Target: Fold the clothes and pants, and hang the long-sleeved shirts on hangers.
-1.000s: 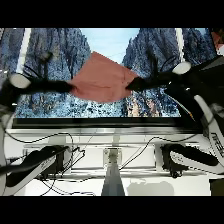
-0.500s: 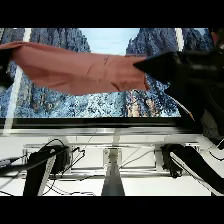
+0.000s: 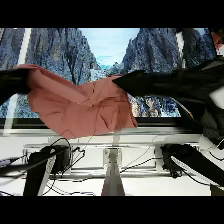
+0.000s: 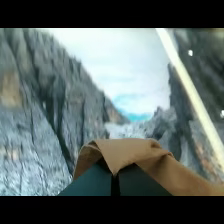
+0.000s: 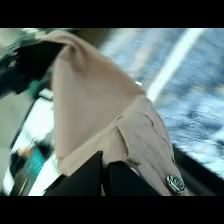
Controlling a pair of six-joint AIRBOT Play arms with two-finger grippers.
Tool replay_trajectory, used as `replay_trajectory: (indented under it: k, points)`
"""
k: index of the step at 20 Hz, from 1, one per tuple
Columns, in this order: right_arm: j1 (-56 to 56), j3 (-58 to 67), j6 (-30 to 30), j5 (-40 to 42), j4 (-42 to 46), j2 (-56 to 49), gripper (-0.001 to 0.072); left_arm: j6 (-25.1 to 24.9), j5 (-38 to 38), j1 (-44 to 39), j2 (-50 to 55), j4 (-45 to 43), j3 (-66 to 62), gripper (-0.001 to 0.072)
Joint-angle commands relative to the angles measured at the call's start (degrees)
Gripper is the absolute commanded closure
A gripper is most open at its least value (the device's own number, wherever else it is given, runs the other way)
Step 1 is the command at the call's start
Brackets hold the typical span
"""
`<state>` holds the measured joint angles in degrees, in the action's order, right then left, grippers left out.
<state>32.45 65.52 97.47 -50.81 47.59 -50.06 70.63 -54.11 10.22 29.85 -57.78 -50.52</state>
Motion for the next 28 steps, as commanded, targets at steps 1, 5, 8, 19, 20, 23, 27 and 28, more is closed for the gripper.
replay_trajectory:
  k: [1, 5, 8, 19, 20, 23, 27, 28]
  points:
    - [-2.5, -7.8, 4.1, 12.6, 5.3, -7.8, 0.0688, -2.3, 11.6, -4.9, 15.3, -0.6, 7.4, 0.0702]
    - [-13.0, -8.3, 2.8, 10.0, 5.9, -17.7, 0.0688, -2.3, 9.4, -12.0, 32.1, -1.0, 6.1, 0.0702]
    - [-19.2, -8.3, -2.5, -1.4, 12.0, -21.1, 0.0688, -2.2, 2.5, -13.3, 33.9, -6.7, 6.1, 0.0702]
    - [-27.3, -7.8, -8.3, -5.9, 27.8, -26.3, 0.0149, -0.9, 3.8, -24.5, 40.5, 3.0, 6.7, 0.0015]
    - [-28.5, -7.2, -8.1, -5.9, 27.1, -27.5, 0.0149, -0.9, 3.7, -24.5, 40.6, 3.0, 6.7, 0.0015]
    - [-33.2, -3.3, -13.3, -8.0, 20.4, -32.6, 0.0148, -1.0, 3.8, -24.4, 40.6, 3.0, 6.6, 0.0015]
    - [-38.9, 4.1, -23.8, -16.0, 5.3, -43.3, 0.0147, -1.0, 3.8, -24.4, 40.6, 3.0, 6.6, 0.0016]
    - [-39.3, 5.1, -26.4, -17.0, 1.9, -45.9, 0.0145, -1.0, 3.8, -24.4, 40.6, 3.0, 6.6, 0.0016]
